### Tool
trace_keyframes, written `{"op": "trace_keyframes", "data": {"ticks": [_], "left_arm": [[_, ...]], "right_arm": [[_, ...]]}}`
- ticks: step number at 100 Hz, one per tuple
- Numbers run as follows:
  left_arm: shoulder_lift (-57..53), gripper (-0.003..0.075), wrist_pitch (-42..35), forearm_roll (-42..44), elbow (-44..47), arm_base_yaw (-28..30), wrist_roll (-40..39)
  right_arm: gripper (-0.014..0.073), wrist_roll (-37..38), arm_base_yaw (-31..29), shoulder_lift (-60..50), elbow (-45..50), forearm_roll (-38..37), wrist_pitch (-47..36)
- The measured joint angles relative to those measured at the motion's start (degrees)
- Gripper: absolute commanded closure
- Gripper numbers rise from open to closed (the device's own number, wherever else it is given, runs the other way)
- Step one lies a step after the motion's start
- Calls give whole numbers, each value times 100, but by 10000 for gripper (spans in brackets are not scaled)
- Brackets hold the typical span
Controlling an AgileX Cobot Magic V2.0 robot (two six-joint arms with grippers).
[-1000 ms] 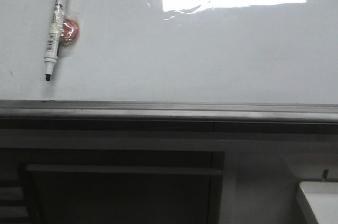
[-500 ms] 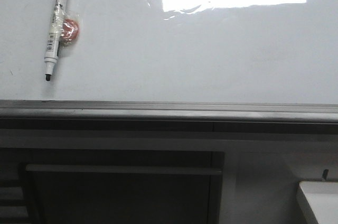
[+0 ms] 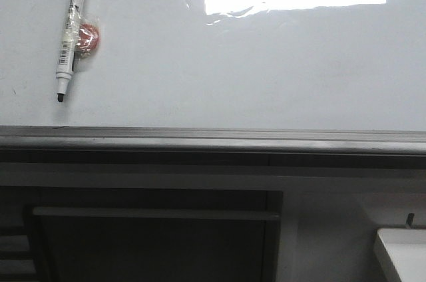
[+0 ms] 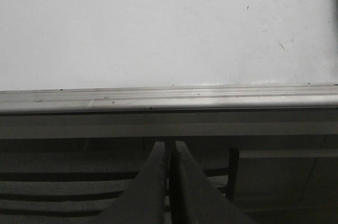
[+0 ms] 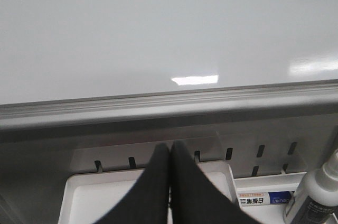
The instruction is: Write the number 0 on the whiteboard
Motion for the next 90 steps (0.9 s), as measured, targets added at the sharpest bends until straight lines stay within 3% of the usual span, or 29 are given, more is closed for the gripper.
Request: {"op": "trace_keyframes", "data": {"ticks": [17,55,74,90], "left_arm": [[0,741,-473,-534,0,0,0],[0,741,-1126,-467,0,0,0],[0,741,-1404,-370,0,0,0],[0,741,-1596,-337,0,0,0]], "right_arm": [[649,0,0,0,0,0,-338],[649,0,0,0,0,0,-2681],[649,0,0,0,0,0,-2941],[649,31,0,0,0,0,-2504]]}}
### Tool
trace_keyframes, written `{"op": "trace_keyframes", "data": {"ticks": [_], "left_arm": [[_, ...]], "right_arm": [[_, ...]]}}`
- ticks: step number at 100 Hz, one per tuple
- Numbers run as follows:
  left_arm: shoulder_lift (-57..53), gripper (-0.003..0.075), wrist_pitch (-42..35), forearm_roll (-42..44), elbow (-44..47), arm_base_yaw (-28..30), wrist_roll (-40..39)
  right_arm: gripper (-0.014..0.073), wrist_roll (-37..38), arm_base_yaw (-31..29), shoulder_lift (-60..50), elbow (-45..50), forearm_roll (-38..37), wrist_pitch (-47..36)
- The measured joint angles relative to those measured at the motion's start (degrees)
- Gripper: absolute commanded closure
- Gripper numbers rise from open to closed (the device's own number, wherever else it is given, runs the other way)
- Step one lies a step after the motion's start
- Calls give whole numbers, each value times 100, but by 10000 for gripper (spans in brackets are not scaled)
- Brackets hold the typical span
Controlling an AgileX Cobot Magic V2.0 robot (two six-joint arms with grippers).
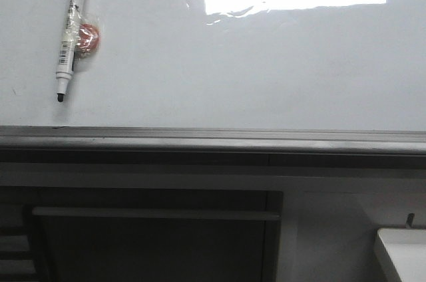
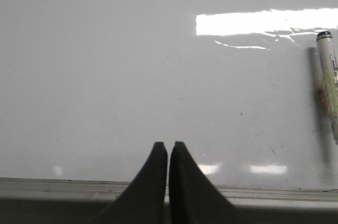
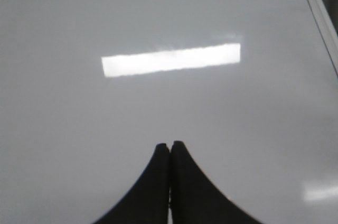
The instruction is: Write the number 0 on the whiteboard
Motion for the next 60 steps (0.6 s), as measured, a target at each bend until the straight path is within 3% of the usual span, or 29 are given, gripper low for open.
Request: {"op": "trace_keyframes", "data": {"ticks": [25,47,60], "left_arm": [[0,741,23,-560,-80,0,-123],[471,741,1105,-561,-935,0,-138],[1160,741,1481,-563,-1479,0,-138]], "right_arm": [[649,298,0,62,-182,652,916],[649,306,0,873,-1529,761,3059],[649,306,0,1324,-2099,761,3626]]}}
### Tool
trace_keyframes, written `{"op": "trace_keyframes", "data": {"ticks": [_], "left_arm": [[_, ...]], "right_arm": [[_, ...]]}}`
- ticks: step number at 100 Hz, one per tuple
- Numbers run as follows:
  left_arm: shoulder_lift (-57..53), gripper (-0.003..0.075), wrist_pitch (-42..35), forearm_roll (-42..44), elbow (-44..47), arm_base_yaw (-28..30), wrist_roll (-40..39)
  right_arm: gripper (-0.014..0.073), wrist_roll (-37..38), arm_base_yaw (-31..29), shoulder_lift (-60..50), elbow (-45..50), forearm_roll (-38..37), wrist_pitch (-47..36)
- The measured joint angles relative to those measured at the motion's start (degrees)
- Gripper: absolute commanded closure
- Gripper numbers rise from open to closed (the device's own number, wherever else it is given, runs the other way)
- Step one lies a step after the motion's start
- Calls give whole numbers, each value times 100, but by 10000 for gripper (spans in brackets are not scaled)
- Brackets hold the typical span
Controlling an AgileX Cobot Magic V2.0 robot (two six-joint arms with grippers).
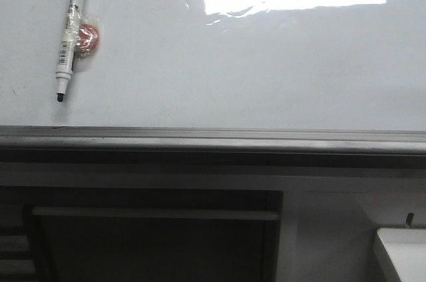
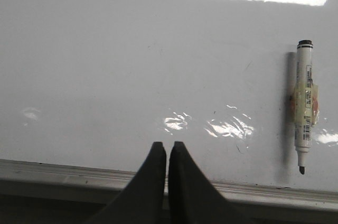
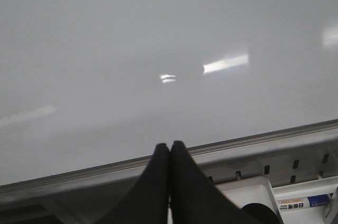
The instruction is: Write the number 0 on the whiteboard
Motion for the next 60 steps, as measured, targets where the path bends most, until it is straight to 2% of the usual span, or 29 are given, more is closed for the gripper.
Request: {"op": "trace_keyframes", "data": {"ticks": [9,14,19,29,36,42,60], "left_arm": [[346,730,67,0,-245,0,57],[468,688,40,0,-310,0,220],[547,608,-20,0,-337,0,377],[617,376,-110,-73,-341,0,510],[627,292,-291,-226,-341,0,545],[627,289,-508,-323,-341,0,546],[808,354,-1494,-380,-341,-36,602]], "right_arm": [[649,0,0,91,-145,0,56],[649,0,0,102,-169,0,56],[649,0,0,105,-169,0,70],[649,0,53,105,-169,0,199],[649,0,163,105,-169,0,226],[649,0,293,105,-97,0,226],[649,0,454,105,125,25,78]]}}
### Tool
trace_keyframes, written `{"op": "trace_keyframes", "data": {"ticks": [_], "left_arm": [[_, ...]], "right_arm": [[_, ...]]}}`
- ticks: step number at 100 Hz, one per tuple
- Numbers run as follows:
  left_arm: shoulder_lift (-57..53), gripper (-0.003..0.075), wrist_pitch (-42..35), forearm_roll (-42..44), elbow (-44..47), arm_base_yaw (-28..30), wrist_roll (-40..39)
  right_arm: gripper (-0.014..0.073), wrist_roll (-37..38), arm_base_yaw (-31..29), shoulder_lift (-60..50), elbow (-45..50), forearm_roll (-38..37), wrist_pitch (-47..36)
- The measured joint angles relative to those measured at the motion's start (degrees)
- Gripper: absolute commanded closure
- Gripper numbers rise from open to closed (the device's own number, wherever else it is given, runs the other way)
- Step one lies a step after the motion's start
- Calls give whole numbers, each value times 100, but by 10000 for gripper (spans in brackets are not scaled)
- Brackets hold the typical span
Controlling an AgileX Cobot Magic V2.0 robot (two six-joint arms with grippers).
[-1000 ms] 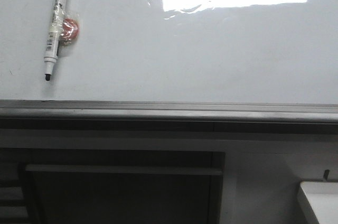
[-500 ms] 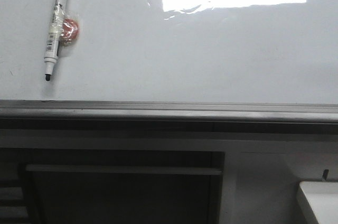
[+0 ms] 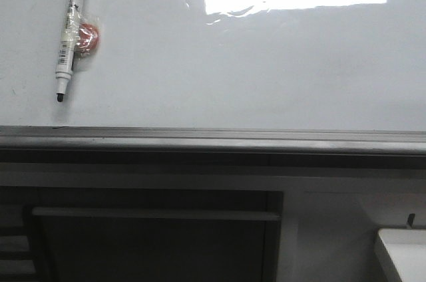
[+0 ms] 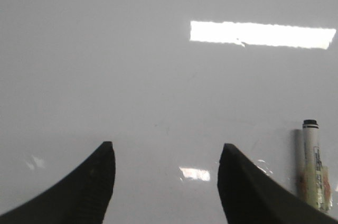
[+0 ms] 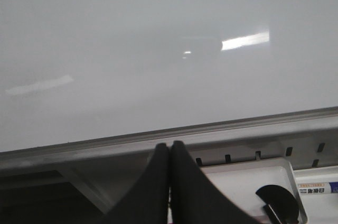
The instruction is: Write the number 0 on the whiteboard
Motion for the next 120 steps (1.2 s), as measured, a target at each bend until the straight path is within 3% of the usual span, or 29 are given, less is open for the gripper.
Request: {"op": "trace_keyframes", "data": {"ticks": [18,39,77,120], "left_arm": [[783,351,-257,607,0,-387,73],[1763,351,-835,696,0,-1439,84],[3568,353,-2357,-24,-99,-3454,6],[5121,353,-2778,-864,-721,-3600,6]], "right_arm": [[649,0,0,0,13,11,-366],[649,0,0,0,13,21,-428],[649,0,0,0,13,21,-448],[649,12,0,0,13,21,-462]]}}
